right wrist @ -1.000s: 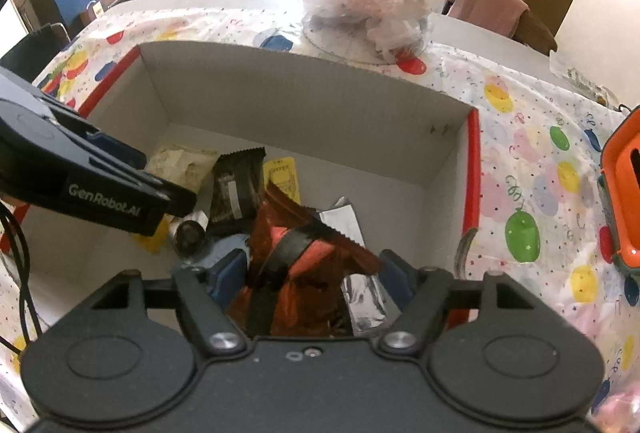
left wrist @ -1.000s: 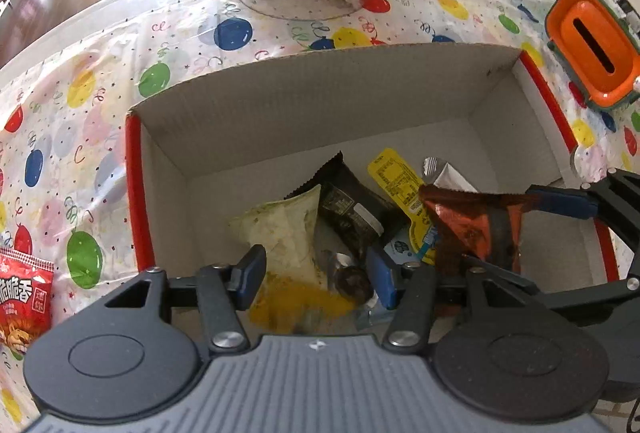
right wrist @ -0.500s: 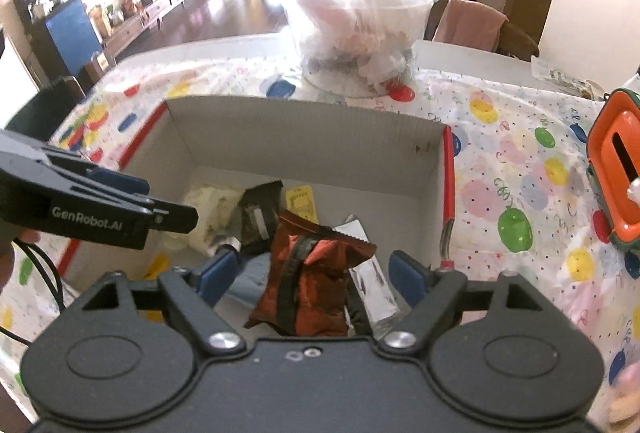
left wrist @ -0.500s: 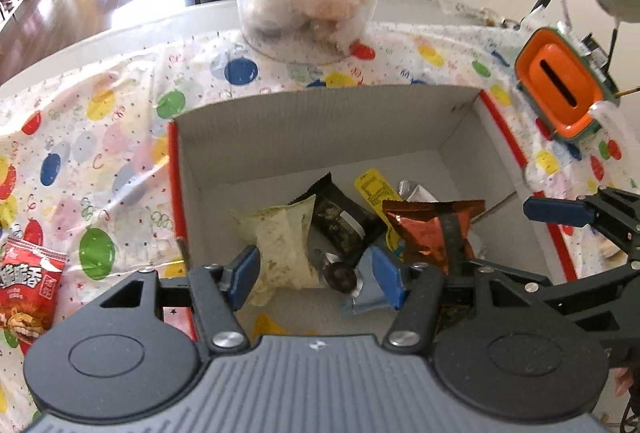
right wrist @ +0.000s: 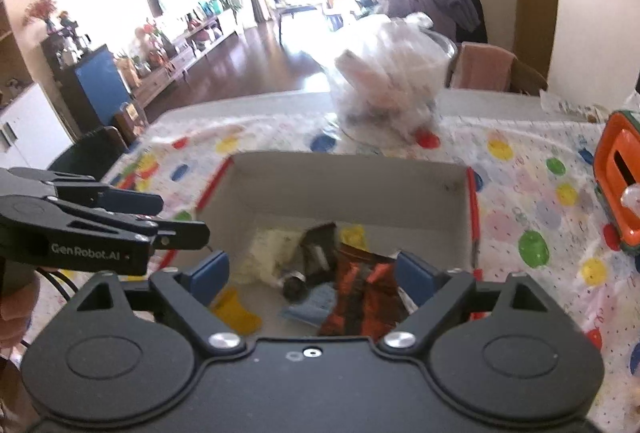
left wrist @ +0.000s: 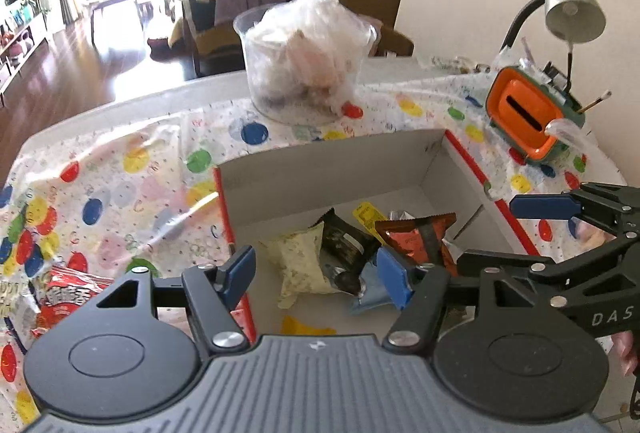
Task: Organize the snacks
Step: 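Move both open tools back to the remaining snacks on the table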
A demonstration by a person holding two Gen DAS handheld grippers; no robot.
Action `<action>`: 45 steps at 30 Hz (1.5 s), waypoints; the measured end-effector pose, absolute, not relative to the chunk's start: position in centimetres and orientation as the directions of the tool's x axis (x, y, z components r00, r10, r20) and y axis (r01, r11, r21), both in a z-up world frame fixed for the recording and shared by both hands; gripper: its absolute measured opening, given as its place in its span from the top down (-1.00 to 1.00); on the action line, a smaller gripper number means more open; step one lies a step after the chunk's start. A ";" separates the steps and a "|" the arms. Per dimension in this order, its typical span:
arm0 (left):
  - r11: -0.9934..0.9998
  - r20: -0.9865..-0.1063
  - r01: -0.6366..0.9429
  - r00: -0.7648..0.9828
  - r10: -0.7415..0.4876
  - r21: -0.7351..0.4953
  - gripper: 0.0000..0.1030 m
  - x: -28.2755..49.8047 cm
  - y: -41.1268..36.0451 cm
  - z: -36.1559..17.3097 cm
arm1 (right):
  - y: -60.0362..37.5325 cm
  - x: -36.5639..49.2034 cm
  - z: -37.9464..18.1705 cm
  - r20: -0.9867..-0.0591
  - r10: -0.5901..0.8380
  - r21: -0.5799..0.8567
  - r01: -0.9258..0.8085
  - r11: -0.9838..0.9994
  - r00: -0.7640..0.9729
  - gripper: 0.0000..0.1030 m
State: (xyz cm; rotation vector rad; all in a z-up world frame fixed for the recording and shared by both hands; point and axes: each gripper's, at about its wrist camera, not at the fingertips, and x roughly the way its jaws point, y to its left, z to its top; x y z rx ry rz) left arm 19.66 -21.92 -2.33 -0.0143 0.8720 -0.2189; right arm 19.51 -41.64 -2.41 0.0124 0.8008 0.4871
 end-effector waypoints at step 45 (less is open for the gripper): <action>0.977 -0.689 0.204 0.698 -0.192 -0.066 -0.75 12.7 7.6 -5.0 | -16.2 15.4 -3.7 -0.681 0.476 0.207 -0.477 0.854 0.556 -1.00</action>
